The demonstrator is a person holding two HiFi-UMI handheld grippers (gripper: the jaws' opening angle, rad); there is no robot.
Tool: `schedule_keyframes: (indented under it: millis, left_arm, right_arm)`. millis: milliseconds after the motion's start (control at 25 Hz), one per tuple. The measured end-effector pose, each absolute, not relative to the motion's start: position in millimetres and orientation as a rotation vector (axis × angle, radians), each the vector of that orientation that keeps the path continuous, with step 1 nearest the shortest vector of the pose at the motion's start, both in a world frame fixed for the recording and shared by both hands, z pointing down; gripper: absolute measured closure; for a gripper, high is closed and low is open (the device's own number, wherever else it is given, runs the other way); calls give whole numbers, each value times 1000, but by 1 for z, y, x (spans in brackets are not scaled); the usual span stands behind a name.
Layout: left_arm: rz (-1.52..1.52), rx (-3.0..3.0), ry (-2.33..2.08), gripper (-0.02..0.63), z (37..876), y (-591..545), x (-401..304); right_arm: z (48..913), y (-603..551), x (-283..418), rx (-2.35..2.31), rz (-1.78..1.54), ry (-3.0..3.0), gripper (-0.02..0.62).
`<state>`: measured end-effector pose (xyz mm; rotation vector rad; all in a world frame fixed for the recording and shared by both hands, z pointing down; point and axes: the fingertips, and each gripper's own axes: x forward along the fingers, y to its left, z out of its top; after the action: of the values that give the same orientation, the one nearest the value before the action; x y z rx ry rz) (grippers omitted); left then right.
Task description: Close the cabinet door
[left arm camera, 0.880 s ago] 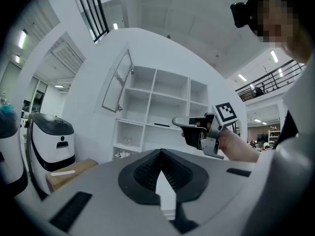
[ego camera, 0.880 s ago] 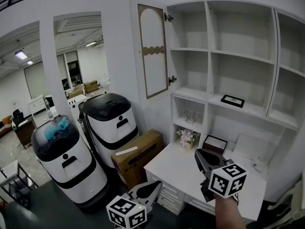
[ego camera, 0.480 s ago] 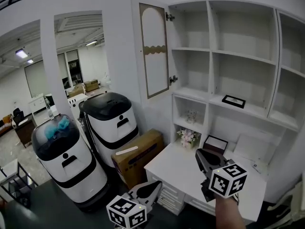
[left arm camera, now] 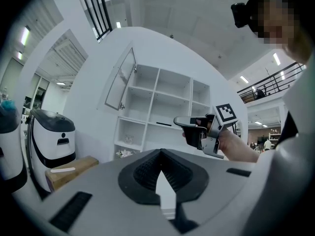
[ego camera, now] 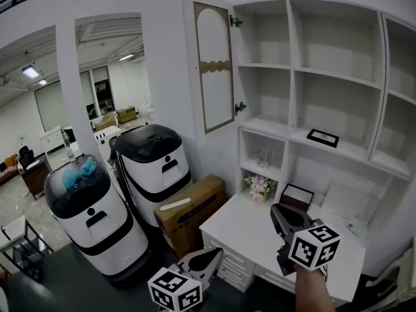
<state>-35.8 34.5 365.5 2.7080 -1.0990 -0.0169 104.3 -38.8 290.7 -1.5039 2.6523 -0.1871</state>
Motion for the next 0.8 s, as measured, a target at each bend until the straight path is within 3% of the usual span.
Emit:
schedule_keyframes:
  millis: [800]
  left_arm:
    - [-11, 2669, -1114, 604, 372, -38, -14]
  right_arm:
    - [304, -115, 123, -1498, -254, 2681, 591]
